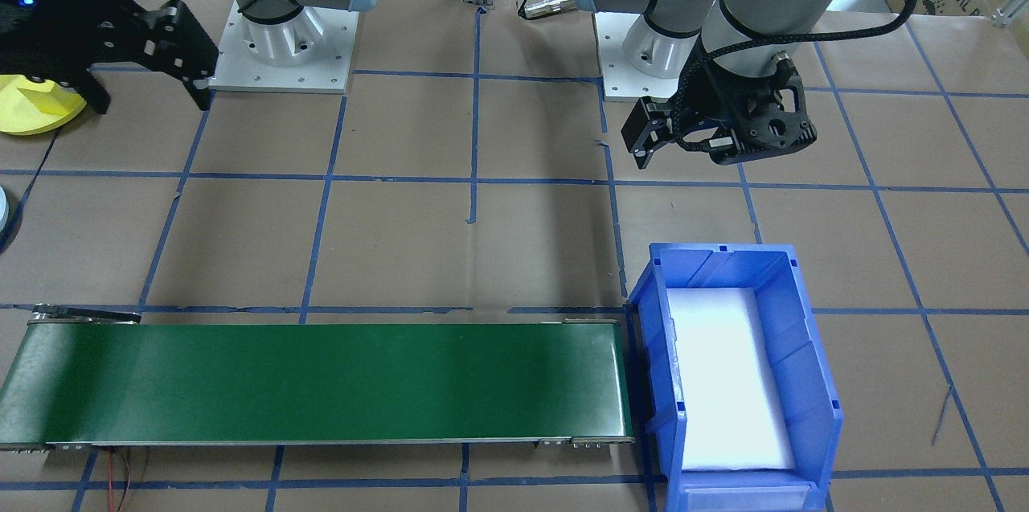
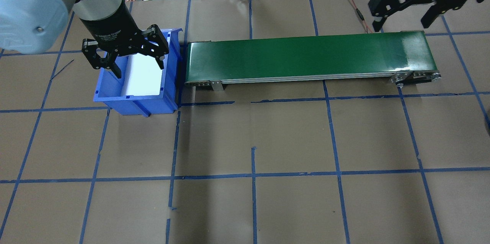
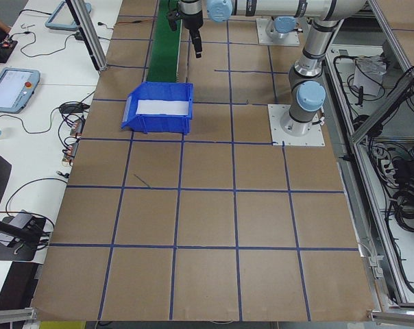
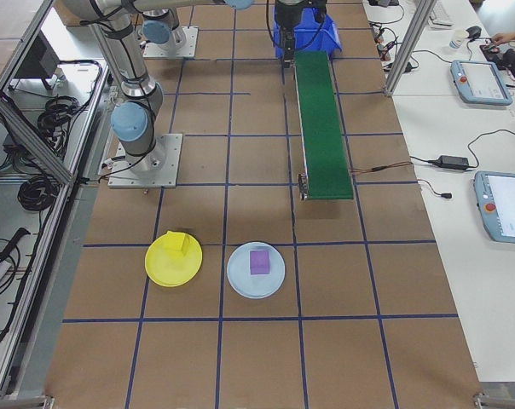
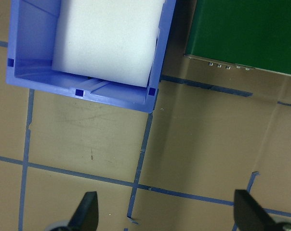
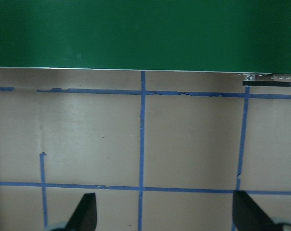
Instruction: Move block left to right into plate
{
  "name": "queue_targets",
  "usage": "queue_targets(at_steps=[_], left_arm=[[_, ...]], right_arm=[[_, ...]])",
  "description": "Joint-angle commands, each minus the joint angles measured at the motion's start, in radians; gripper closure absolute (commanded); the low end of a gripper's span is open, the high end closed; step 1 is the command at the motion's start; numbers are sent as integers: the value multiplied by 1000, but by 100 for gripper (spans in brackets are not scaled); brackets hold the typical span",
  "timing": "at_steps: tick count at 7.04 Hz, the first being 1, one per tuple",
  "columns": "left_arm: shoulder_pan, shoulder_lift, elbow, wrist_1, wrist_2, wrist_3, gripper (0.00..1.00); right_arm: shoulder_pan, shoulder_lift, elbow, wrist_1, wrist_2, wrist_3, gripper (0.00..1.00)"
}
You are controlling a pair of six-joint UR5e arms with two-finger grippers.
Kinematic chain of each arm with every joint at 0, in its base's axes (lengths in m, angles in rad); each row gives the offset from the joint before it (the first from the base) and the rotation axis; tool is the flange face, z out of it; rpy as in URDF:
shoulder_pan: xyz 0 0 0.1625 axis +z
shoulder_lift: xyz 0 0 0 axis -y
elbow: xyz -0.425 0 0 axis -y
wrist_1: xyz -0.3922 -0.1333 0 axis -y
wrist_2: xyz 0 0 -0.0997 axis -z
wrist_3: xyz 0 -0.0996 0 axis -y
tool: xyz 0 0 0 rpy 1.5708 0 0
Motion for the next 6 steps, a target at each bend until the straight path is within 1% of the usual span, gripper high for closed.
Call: queue_targets(at_steps=[1, 2, 3, 5, 6], left_arm=[[0, 0, 0, -1, 0, 0, 0], [0, 0, 3, 1, 2, -2, 0], [0, 2, 8, 1, 3, -2, 0], [0, 18, 16, -1, 9, -11, 0], [0, 25, 10, 1, 29, -12, 0]], right_arm=[[92, 17, 57, -93, 21, 152, 0], [93, 16, 80, -109, 10, 141, 0], [94, 17, 85, -123, 8, 153, 0], [77, 8, 97, -114, -8, 141, 0], [54, 8, 91, -107, -9, 152, 0]])
